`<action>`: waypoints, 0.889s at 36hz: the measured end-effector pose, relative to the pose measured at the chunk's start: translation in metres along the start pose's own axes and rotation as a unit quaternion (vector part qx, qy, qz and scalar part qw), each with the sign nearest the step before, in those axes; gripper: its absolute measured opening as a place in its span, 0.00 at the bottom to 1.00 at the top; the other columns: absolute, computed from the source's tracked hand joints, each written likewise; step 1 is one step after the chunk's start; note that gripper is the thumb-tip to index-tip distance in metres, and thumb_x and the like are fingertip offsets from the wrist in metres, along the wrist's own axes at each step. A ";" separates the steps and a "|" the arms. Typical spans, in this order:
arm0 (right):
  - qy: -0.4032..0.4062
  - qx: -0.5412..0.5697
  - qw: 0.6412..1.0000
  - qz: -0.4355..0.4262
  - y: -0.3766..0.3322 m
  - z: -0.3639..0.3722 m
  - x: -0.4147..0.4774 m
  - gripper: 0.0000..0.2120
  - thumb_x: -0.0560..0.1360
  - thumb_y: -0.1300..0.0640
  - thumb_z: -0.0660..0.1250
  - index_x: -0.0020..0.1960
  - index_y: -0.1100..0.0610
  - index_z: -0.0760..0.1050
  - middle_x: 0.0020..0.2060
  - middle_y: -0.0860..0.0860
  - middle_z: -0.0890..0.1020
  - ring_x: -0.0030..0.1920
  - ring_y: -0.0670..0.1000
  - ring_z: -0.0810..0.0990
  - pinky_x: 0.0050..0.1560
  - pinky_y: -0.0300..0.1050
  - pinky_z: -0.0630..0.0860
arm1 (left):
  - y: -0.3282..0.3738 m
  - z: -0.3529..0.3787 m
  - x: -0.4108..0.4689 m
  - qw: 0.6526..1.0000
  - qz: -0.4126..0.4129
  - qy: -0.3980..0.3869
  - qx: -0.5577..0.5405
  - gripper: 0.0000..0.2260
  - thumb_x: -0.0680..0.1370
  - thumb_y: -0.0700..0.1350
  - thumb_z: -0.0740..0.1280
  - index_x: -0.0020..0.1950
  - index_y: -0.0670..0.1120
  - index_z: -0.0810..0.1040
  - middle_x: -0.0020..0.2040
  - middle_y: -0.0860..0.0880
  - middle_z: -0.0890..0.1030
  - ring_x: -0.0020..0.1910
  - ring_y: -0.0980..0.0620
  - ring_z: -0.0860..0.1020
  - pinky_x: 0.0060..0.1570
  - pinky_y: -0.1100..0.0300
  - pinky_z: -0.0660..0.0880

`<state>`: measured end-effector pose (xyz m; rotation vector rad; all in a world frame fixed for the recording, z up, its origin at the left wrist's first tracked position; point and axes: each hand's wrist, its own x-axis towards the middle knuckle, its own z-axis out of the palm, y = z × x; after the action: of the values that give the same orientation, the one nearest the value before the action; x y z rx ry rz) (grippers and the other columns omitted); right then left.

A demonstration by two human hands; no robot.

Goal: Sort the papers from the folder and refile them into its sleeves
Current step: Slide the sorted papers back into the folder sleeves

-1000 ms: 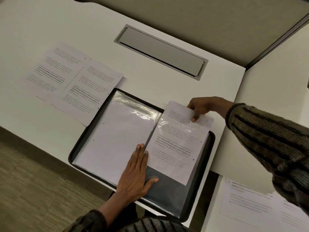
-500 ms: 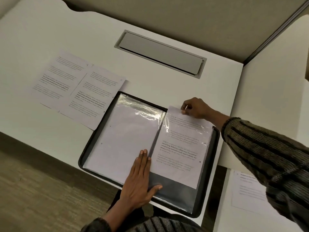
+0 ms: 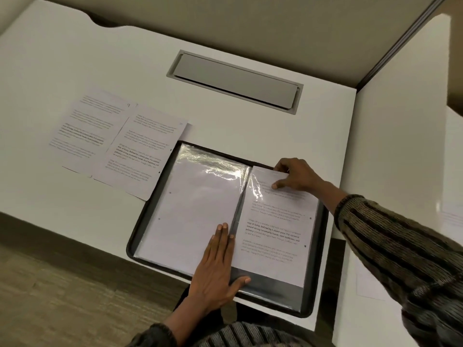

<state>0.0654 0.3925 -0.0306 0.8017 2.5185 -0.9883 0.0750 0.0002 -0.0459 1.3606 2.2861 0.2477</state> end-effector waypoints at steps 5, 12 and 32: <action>0.015 0.022 0.999 0.030 0.001 0.004 -0.005 0.24 0.63 0.52 0.86 0.55 0.49 0.81 0.45 0.44 0.82 0.48 0.47 0.79 0.52 0.47 0.76 | -0.006 -0.005 0.000 1.000 0.011 -0.021 0.002 0.51 0.80 0.77 0.54 0.86 0.43 0.39 0.85 0.43 0.34 0.85 0.43 0.34 0.82 0.46 0.41; -0.038 0.047 0.997 0.040 -0.006 0.001 -0.010 0.13 0.73 0.52 0.81 0.51 0.51 0.79 0.49 0.40 0.85 0.57 0.47 0.83 0.57 0.45 0.74 | -0.012 -0.010 0.002 0.998 0.022 -0.051 0.010 0.49 0.81 0.75 0.54 0.86 0.43 0.38 0.85 0.43 0.32 0.84 0.44 0.32 0.81 0.44 0.43; -0.018 -0.135 0.986 0.099 -0.015 -0.009 -0.023 0.17 0.64 0.42 0.83 0.41 0.49 0.79 0.40 0.44 0.83 0.47 0.50 0.82 0.45 0.47 0.74 | -0.010 -0.023 0.006 0.994 0.011 -0.108 0.013 0.50 0.82 0.71 0.58 0.83 0.47 0.27 0.79 0.47 0.20 0.78 0.49 0.21 0.73 0.56 0.26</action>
<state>0.0739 0.3807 -0.0048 0.9168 2.4162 -0.5759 0.0540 0.0021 -0.0314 1.3550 2.1036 0.0735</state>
